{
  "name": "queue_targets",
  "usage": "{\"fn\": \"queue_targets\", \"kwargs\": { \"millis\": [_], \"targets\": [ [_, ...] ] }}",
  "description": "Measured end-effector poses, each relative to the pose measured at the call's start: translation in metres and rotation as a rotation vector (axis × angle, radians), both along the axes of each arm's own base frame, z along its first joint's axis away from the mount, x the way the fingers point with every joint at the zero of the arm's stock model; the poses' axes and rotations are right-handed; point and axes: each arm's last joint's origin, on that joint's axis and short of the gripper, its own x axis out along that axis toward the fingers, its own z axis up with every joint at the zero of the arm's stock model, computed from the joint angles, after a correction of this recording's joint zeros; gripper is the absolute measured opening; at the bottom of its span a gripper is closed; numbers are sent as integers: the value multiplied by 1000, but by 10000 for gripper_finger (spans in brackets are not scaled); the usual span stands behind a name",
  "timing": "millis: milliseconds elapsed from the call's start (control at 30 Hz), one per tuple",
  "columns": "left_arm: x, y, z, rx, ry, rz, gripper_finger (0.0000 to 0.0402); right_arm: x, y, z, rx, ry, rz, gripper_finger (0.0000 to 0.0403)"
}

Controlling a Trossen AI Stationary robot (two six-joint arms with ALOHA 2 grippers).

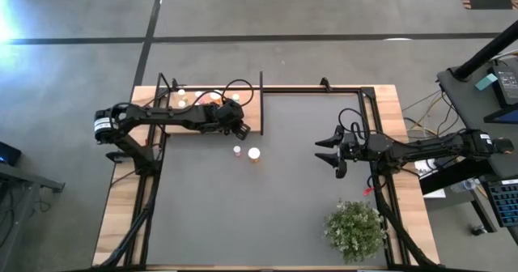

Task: Pick and place medicine bottles onto shelf by color
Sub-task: Put the blue pill bottle on the shelf aligned with the other blue pill bottles, then put the pink pill bottle on the shelf aligned with the other pink pill bottles

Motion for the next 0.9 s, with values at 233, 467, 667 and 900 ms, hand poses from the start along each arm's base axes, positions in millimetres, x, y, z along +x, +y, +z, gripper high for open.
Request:
{"fn": "queue_targets", "kwargs": {
  "millis": [233,467,667,900],
  "targets": [
    [0,0,0,4,1,4,169,0,0,0,0,0,0,203],
    [-10,-1,28,40,-88,14,170,0,0,0,0,0,0,203],
    [-24,-14,57,21,-211,-49,170,0,0,0,0,0,0,203],
    [-32,-56,65,-175,-282,-116,170,0,0,0,0,0,0,203]
  ]
}}
